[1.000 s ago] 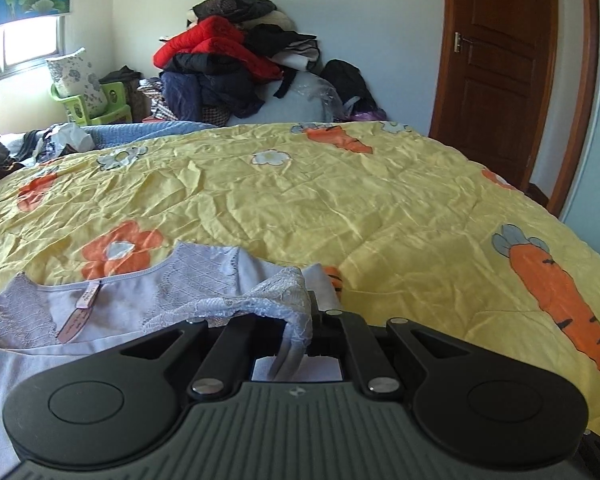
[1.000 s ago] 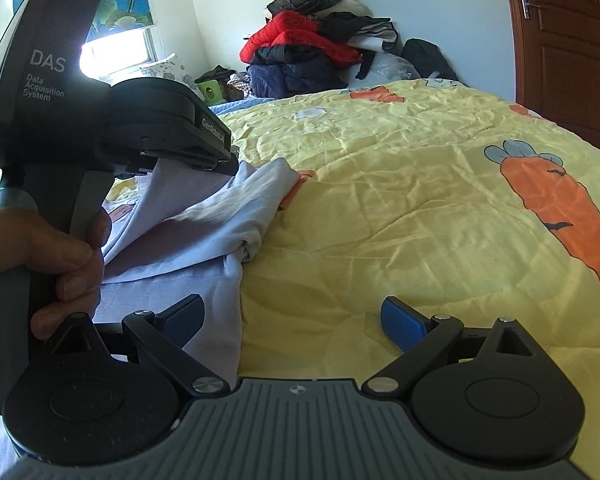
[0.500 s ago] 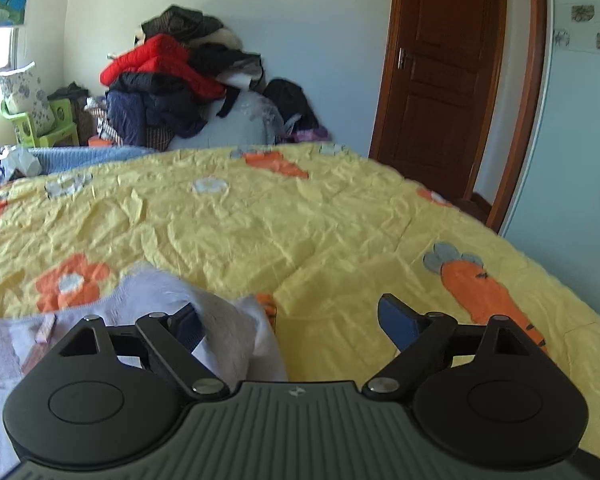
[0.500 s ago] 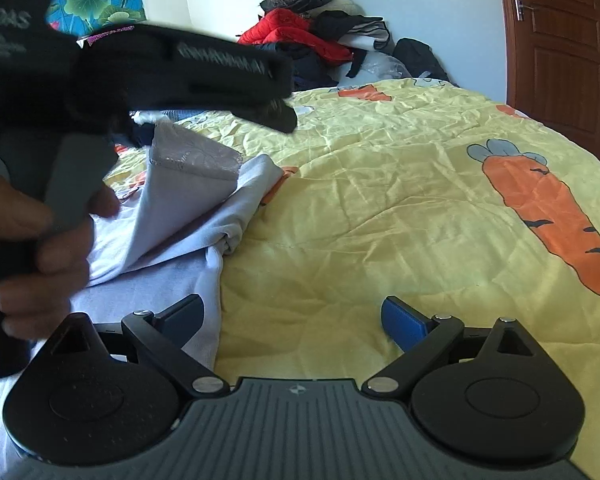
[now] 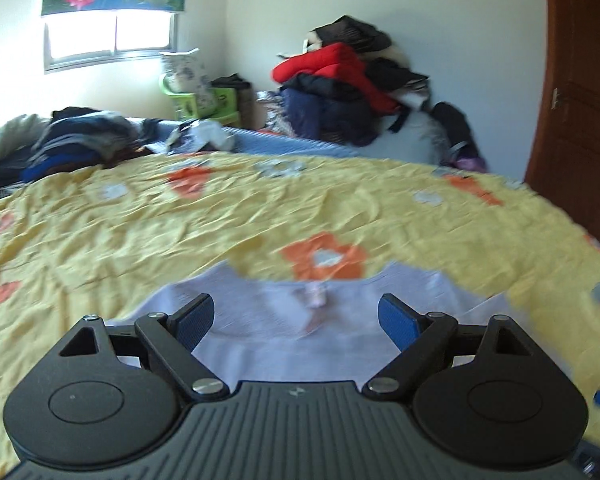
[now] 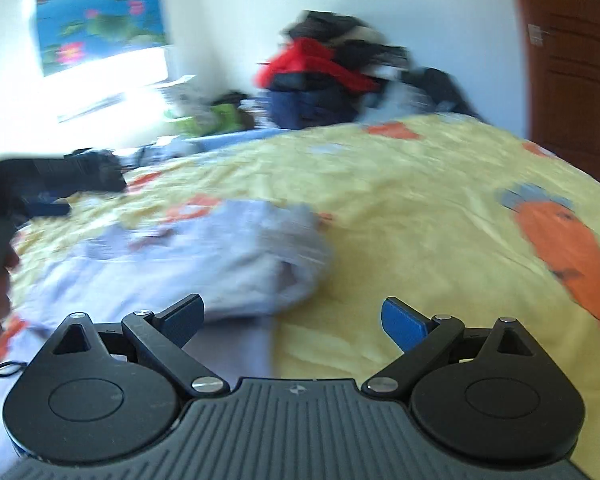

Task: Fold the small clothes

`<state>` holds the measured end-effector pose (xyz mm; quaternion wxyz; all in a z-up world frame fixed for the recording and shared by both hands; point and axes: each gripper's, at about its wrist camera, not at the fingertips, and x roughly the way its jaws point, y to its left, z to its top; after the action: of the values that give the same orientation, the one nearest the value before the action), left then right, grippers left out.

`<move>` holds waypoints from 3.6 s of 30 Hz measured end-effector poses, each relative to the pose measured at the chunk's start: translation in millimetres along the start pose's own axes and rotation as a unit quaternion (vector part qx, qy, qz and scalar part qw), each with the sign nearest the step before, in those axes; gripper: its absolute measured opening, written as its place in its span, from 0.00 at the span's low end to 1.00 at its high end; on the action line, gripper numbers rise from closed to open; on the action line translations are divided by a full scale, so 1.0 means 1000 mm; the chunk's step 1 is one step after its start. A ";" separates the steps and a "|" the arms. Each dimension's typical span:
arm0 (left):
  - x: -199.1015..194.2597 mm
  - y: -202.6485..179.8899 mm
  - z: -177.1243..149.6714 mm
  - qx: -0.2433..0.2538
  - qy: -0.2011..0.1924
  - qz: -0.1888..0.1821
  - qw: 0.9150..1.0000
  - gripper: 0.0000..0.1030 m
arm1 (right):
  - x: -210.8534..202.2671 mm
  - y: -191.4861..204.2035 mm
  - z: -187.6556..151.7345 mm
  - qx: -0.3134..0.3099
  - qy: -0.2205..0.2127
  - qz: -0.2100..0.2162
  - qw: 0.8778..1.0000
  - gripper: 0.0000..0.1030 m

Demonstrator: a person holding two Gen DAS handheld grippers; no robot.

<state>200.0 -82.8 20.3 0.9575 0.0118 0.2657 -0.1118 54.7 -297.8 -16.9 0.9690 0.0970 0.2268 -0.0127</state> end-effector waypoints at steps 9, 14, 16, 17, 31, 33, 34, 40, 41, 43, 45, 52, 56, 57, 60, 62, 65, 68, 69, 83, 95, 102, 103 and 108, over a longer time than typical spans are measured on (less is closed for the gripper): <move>0.005 0.045 -0.043 0.012 0.058 0.050 0.997 0.87 | 0.052 0.010 0.017 0.016 0.049 -0.058 0.997 0.93; 0.002 0.049 -0.053 -0.005 0.067 0.055 0.996 0.87 | 0.036 0.024 0.015 -0.001 0.005 -0.020 1.000 0.93; -0.002 0.046 -0.055 0.002 0.065 0.053 0.996 0.87 | 0.040 0.037 0.014 -0.029 0.012 0.019 0.999 0.94; -0.004 0.044 -0.056 0.006 0.064 0.051 0.997 0.87 | 0.044 0.043 0.013 -0.038 0.018 0.031 0.999 0.94; -0.010 0.043 -0.065 0.012 0.069 0.049 0.996 0.88 | 0.054 0.043 0.002 -0.043 0.058 0.000 0.997 0.96; -0.015 0.043 -0.067 0.017 0.067 0.051 0.996 0.88 | 0.049 0.042 0.001 -0.035 0.054 0.002 0.998 0.96; -0.018 0.043 -0.068 0.018 0.068 0.053 0.996 0.88 | 0.046 0.042 0.001 -0.030 0.053 0.004 0.998 0.96; -0.039 0.050 -0.080 -0.019 0.077 0.048 0.996 0.88 | 0.022 0.039 -0.004 -0.015 0.041 0.008 0.999 0.96; -0.043 0.051 -0.083 -0.026 0.080 0.046 0.995 0.88 | 0.018 0.038 -0.006 -0.012 0.040 0.008 0.999 0.96; -0.050 0.054 -0.088 -0.035 0.086 0.045 0.995 0.88 | 0.009 0.036 -0.010 -0.008 0.040 0.009 0.999 0.96; -0.061 0.057 -0.094 -0.039 0.090 0.045 0.994 0.88 | 0.000 0.035 -0.014 -0.011 0.042 0.006 0.999 0.96; -0.109 0.070 -0.121 0.015 0.070 0.094 0.993 0.88 | -0.038 0.024 -0.040 -0.032 0.063 -0.006 0.998 0.96; -0.125 0.079 -0.137 -0.001 0.088 0.079 0.993 0.88 | -0.056 0.025 -0.054 -0.024 0.072 0.000 0.997 0.96; -0.129 0.081 -0.139 -0.009 0.090 0.071 0.993 0.88 | -0.059 0.028 -0.056 -0.027 0.069 0.004 0.997 0.96; -0.135 0.081 -0.145 -0.023 0.094 0.048 0.994 0.88 | -0.068 0.035 -0.059 -0.027 0.064 0.027 0.997 0.96; -0.134 0.080 -0.150 -0.029 0.093 0.052 0.994 0.88 | -0.068 0.039 -0.062 -0.029 0.065 0.036 0.997 0.96; -0.138 0.077 -0.151 -0.021 0.088 0.056 0.994 0.88 | -0.069 0.045 -0.067 -0.038 0.060 0.033 0.997 0.96; -0.144 0.078 -0.150 -0.012 0.082 0.060 0.995 0.89 | -0.072 0.044 -0.068 -0.042 0.053 0.016 0.998 0.95; -0.146 0.079 -0.151 -0.014 0.080 0.059 0.995 0.89 | -0.074 0.044 -0.067 -0.042 0.050 0.014 0.998 0.95; -0.149 0.082 -0.156 -0.020 0.100 0.050 0.994 0.89 | -0.083 0.043 -0.071 -0.055 0.070 0.018 0.996 0.96; -0.162 0.090 -0.164 -0.007 0.106 0.032 0.994 0.89 | -0.103 0.041 -0.074 -0.093 0.048 0.017 0.994 0.96; -0.171 0.094 -0.170 0.009 0.110 0.017 0.994 0.89 | -0.112 0.031 -0.080 -0.093 0.049 0.040 0.994 0.96; -0.172 0.094 -0.170 0.011 0.110 0.016 0.994 0.90 | -0.114 0.031 -0.082 -0.095 0.047 0.043 0.993 0.96; -0.176 0.095 -0.172 0.017 0.113 0.015 0.993 0.91 | -0.118 0.026 -0.085 -0.089 0.063 0.052 0.993 0.96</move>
<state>-13.4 60.1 -41.0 0.9225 0.0451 0.3702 -0.0998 -86.8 -258.1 -34.3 0.9570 0.0228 0.2822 0.0640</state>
